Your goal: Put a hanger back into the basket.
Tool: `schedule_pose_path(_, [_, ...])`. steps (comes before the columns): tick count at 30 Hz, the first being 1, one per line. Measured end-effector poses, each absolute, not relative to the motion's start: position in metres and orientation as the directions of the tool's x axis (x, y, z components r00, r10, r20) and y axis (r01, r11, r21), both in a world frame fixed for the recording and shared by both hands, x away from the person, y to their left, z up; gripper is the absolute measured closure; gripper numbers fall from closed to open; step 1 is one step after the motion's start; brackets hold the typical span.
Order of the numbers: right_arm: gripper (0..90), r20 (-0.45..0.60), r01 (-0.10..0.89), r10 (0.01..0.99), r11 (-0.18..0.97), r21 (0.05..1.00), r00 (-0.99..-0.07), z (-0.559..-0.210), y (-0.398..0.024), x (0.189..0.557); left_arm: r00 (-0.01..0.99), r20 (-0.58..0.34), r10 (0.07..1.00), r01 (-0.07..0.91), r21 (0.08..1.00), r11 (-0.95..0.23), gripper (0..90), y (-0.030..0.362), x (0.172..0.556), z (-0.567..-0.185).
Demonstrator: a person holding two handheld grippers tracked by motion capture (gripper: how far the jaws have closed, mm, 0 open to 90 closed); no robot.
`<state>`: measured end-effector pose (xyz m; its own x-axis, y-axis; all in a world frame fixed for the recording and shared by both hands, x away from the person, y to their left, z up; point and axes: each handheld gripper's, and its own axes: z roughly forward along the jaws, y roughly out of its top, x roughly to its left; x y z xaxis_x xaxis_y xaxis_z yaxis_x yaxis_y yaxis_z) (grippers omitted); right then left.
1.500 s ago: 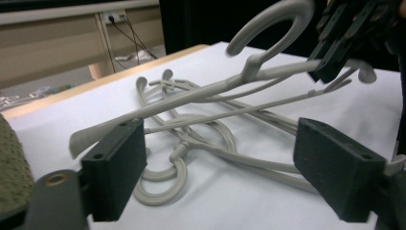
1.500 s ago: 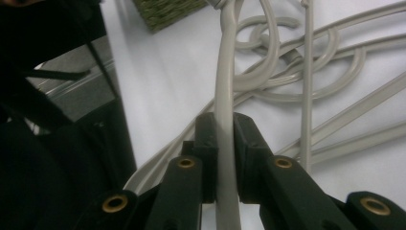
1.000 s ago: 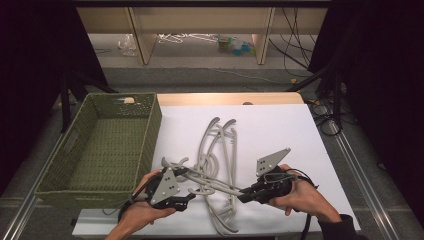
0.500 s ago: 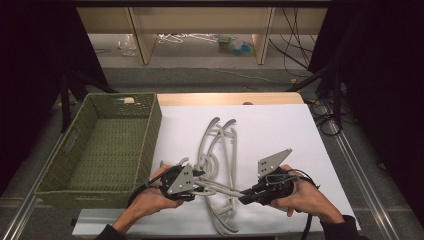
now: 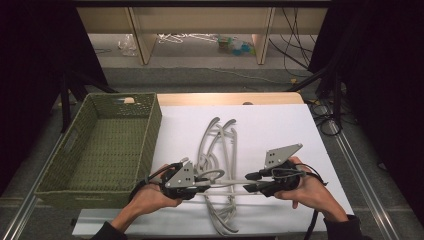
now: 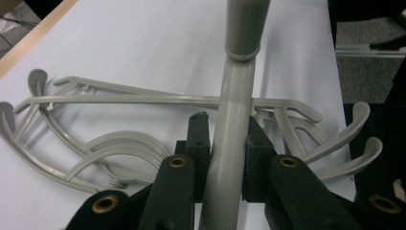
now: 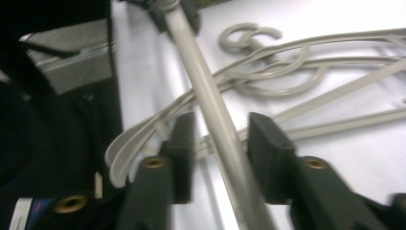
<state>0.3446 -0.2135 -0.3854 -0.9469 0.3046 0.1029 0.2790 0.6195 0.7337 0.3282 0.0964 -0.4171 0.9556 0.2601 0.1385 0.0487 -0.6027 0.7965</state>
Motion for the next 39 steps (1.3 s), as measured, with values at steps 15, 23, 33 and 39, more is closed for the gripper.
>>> schedule_pose_path(15, [39.9,0.049,0.344,0.494,0.528,0.777,-0.868,-0.362,-0.221,0.333,0.865,-0.088,0.494,0.380,0.758,-0.530,78.7,0.115,0.340,-0.405])
schedule_pose_path(23, [38.8,0.057,0.332,0.450,0.560,0.759,-0.891,-0.373,-0.211,0.318,0.839,-0.093,0.536,0.419,0.740,-0.527,78.8,0.125,0.344,-0.395])
schedule_pose_path(33, [32.8,0.104,0.383,0.488,0.517,0.765,-0.866,-0.397,-0.217,0.307,0.821,-0.117,0.558,0.412,0.799,-0.438,78.7,0.142,0.336,-0.355])
schedule_pose_path(39, [31.1,0.106,0.401,0.517,0.502,0.766,-0.849,-0.405,-0.221,0.306,0.817,-0.099,0.567,0.387,0.825,-0.412,78.7,0.152,0.334,-0.328])
